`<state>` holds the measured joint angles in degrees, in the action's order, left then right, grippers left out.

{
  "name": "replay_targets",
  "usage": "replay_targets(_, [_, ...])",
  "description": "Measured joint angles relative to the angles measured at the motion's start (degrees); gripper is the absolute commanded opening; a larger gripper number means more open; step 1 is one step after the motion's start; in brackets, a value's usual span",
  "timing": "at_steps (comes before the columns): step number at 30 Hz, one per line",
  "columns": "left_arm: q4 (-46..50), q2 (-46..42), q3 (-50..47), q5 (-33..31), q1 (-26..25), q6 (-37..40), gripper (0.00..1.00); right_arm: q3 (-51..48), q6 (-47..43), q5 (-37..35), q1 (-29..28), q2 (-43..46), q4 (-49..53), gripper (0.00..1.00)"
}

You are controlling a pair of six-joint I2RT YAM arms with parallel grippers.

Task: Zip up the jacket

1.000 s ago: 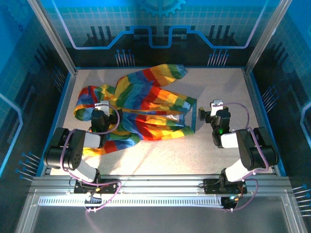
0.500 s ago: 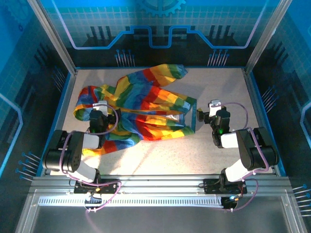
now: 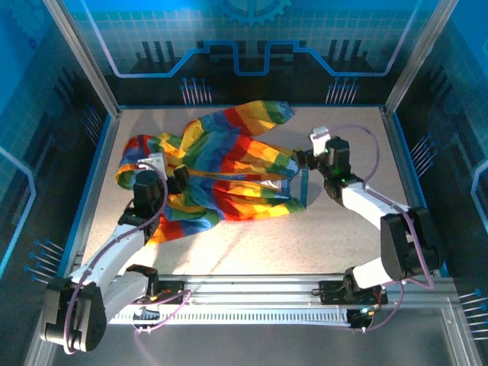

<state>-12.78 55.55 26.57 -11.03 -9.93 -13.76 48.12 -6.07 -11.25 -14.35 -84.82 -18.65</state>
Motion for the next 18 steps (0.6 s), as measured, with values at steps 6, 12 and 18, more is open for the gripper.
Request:
replay_targets(6, [7.9,2.9,1.3,-0.7,-12.3,-12.5,0.64,24.7,5.2,-0.5,-6.8,-15.8,21.2,0.89])
replay_targets(12, [11.2,19.6,8.7,-0.6,-25.0,-19.5,0.63,41.1,11.0,5.0,-9.3,-30.9,35.8,0.69])
replay_targets(18, [11.8,36.7,19.8,0.2,-33.9,-24.2,0.62,48.0,15.6,11.0,-9.2,-41.4,49.9,0.63])
